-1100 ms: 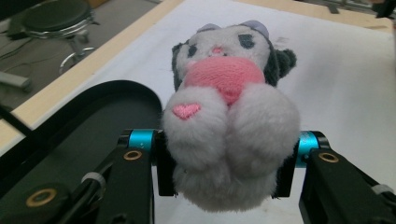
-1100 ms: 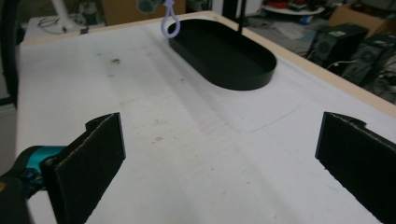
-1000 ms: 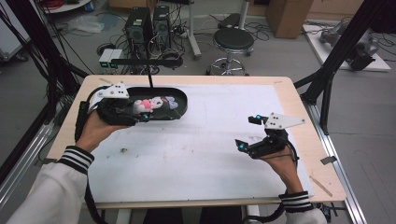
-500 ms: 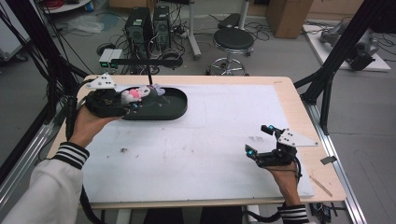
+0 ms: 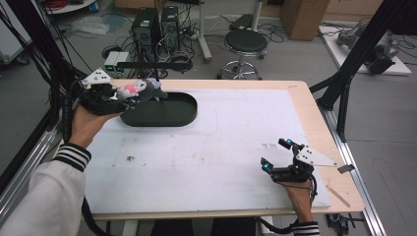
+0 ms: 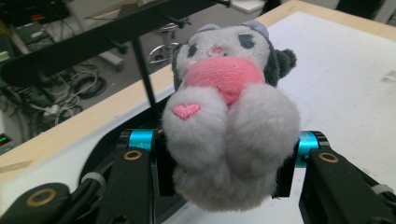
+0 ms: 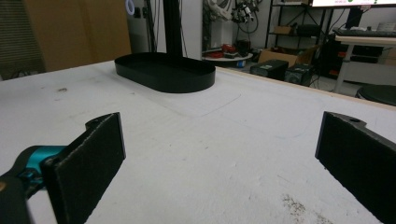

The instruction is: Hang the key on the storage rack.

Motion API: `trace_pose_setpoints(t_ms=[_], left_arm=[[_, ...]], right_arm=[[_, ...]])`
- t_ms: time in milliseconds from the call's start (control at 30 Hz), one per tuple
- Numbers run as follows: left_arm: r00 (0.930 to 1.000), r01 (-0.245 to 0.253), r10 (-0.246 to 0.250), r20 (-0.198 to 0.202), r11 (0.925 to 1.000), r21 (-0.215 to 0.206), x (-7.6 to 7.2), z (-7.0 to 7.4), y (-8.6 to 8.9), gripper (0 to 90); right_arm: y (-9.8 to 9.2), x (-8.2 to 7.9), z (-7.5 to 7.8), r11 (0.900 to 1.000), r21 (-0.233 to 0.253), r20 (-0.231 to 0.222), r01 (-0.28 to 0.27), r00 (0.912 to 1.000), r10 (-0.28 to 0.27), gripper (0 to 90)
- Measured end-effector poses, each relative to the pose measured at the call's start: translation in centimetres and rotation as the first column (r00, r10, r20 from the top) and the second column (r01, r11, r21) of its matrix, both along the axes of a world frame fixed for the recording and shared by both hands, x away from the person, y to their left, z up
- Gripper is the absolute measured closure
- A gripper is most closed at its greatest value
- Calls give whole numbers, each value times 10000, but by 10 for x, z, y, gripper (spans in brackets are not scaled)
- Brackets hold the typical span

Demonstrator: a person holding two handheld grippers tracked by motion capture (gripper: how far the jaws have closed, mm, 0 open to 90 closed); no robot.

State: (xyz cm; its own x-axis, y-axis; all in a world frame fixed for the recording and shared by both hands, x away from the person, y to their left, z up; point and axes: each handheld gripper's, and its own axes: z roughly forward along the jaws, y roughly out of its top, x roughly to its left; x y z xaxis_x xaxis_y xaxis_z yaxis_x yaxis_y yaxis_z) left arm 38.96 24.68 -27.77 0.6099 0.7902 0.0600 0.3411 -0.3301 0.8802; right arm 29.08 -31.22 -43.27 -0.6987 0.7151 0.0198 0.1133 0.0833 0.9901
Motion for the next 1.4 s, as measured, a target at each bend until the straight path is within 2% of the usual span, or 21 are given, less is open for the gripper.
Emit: trace_pose_setpoints(t_ms=[267, 600, 767, 1000, 1333, 1400], left_arm=[[9971, -755, 755, 23, 9971, 112, 13, 8, 7, 561], [9888, -1485, 1487, -82, 9887, 216, 23, 14, 14, 561], [9831, -1828, 1829, -52, 9831, 106, 27, 16, 17, 561], [9777, -2100, 2100, 61, 9777, -44, 31, 20, 16, 561], [9713, -2376, 2375, 118, 9714, 55, 41, 26, 11, 561], [9717, -2361, 2360, 115, 9717, 86, 43, 26, 10, 561]], right_arm=[[-4, -1, -14, 9998, 139, 94, 158, 9998, -159, 5], [-7, -3, -17, 9988, 309, 302, 368, 9988, -377, 5], [-8, -4, -17, 9985, 388, 393, 397, 9984, -412, 5], [-8, -5, -18, 9981, 443, 450, 436, 9979, -456, 5], [-8, -5, -18, 9981, 411, 643, 450, 9968, -476, 5], [-8, -6, -18, 9979, 456, 515, 461, 9975, -485, 5]])
